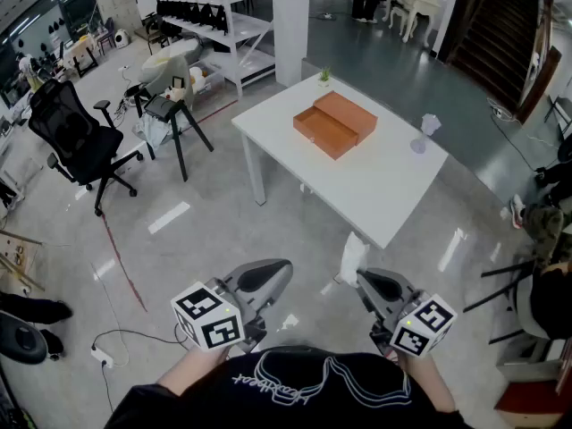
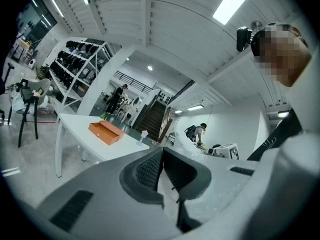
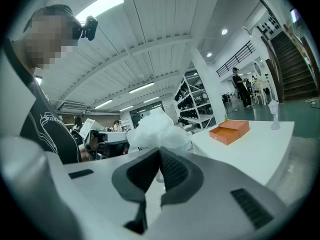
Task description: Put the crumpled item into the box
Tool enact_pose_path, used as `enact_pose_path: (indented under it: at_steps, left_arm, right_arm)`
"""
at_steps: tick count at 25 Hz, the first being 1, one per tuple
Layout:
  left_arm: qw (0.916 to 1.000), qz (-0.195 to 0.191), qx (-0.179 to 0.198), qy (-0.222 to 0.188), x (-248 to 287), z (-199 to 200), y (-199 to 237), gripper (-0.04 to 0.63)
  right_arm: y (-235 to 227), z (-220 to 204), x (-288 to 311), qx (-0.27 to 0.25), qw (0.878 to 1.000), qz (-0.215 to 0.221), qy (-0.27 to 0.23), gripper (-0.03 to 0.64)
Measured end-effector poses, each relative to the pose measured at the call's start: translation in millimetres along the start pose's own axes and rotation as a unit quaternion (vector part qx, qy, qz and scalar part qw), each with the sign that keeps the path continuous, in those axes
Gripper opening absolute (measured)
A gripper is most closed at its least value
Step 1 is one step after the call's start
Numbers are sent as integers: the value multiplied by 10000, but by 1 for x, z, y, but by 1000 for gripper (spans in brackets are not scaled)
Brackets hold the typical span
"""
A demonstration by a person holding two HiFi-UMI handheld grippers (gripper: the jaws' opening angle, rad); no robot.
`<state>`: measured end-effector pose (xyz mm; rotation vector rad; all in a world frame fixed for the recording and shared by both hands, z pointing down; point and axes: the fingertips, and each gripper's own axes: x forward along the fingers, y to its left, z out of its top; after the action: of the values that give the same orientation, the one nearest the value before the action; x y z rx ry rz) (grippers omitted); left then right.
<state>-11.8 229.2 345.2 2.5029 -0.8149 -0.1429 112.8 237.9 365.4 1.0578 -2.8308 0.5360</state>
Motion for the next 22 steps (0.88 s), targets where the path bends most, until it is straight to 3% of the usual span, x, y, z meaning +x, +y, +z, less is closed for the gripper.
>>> enact_pose_path:
  at_steps: [11,22]
  left_arm:
    - [9997,52,48,-229,-49,15,31,6]
    - [9994,284,76,-202,-49,23,62,6]
  right_arm:
    - [25,-1,45,-98,9999,-122,10,6]
    - [12,4,81,-132,9999,-21,6,6]
